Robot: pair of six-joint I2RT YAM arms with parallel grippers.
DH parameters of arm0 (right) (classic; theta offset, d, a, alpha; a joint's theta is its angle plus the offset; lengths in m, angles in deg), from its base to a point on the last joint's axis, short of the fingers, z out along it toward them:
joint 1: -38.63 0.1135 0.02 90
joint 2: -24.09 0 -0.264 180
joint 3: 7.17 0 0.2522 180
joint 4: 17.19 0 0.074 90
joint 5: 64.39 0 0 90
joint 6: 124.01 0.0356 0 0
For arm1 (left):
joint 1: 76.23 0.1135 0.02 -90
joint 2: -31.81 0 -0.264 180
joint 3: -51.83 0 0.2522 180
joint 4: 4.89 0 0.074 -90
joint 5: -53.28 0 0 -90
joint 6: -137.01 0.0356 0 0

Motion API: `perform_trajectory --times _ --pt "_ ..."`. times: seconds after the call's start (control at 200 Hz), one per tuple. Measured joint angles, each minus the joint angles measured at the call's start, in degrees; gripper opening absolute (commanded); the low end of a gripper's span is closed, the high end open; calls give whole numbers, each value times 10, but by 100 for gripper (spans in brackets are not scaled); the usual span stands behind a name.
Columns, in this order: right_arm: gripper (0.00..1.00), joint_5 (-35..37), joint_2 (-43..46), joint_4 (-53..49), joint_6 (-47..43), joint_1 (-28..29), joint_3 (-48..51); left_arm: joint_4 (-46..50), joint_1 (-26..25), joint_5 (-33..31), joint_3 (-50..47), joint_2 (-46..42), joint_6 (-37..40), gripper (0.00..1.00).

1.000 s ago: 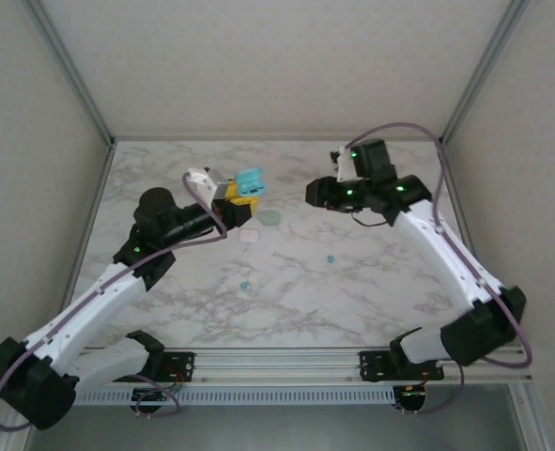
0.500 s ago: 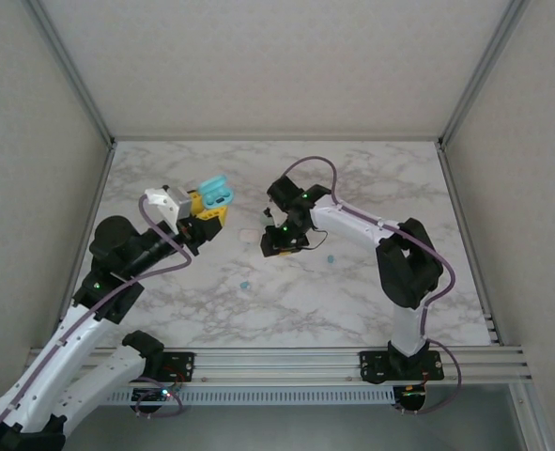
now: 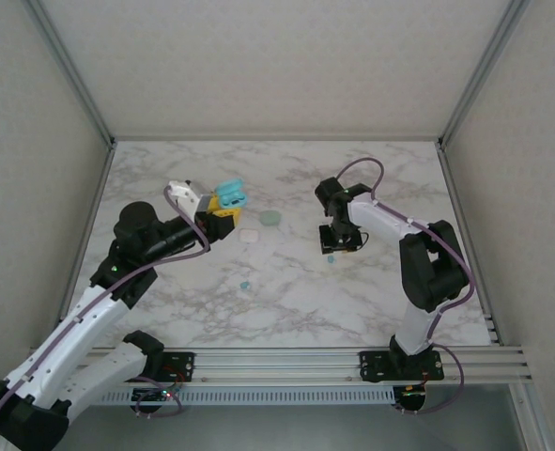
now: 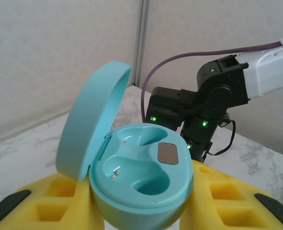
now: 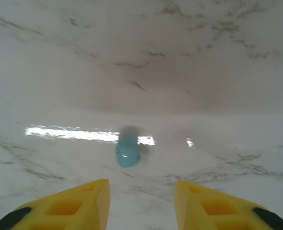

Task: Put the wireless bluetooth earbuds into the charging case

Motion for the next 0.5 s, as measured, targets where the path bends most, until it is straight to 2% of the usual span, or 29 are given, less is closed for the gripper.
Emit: perform_trajectory --times 0.255,0.501 --pt "35 1 -37 0 -23 0 -11 -10 0 14 0 11 -1 32" --pt "34 -7 -64 2 -27 0 -23 -15 0 16 0 20 -2 32"
